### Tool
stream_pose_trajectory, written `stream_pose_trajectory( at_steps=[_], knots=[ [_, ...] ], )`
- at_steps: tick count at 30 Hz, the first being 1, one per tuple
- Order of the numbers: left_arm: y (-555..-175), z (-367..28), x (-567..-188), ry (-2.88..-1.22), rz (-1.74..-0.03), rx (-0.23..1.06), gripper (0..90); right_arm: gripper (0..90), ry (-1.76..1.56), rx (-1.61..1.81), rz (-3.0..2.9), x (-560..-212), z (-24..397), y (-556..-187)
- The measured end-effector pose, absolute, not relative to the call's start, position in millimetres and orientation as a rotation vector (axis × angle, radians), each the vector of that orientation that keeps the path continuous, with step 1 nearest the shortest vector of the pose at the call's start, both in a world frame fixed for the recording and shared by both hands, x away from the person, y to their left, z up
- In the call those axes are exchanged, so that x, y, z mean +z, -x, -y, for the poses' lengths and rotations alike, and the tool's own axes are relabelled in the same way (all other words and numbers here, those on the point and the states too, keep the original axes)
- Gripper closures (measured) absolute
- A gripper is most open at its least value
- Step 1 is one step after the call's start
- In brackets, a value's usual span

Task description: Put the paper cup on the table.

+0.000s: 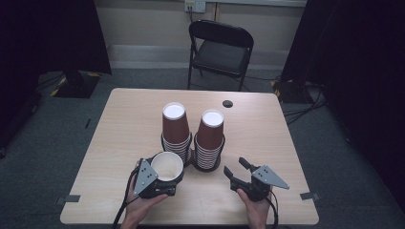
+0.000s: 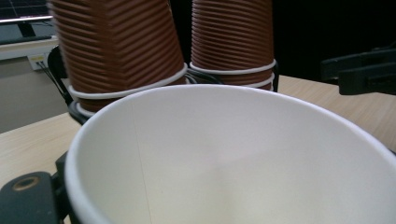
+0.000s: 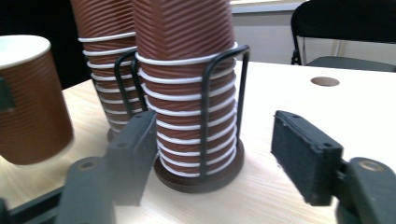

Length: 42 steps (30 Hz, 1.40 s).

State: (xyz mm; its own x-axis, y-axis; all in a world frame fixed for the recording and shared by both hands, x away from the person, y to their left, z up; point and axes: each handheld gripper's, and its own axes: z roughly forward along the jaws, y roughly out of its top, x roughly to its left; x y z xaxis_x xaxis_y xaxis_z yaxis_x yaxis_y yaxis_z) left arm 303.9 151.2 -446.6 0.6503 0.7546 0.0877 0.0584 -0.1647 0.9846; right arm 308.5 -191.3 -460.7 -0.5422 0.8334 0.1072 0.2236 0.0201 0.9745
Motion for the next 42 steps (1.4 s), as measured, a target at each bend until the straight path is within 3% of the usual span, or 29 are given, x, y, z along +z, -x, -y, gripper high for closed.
stream_pose_trajectory(
  at_steps=[8,16,42],
  knots=[
    [-308.8,-169.8,-443.4,-1.601,-0.735,0.715,8.8,17.5,-1.085,1.545,-1.773,-472.9,198.5,-307.4],
    [-315.8,-187.5,-444.0,-1.548,-0.807,0.713,8.9,14.7,-1.148,1.496,-1.734,-482.3,204.5,-307.3],
    [-368.6,-213.2,-431.2,-1.546,-0.941,0.786,8.2,13.9,-1.135,1.494,-1.735,-495.4,212.0,-309.5]
  ],
)
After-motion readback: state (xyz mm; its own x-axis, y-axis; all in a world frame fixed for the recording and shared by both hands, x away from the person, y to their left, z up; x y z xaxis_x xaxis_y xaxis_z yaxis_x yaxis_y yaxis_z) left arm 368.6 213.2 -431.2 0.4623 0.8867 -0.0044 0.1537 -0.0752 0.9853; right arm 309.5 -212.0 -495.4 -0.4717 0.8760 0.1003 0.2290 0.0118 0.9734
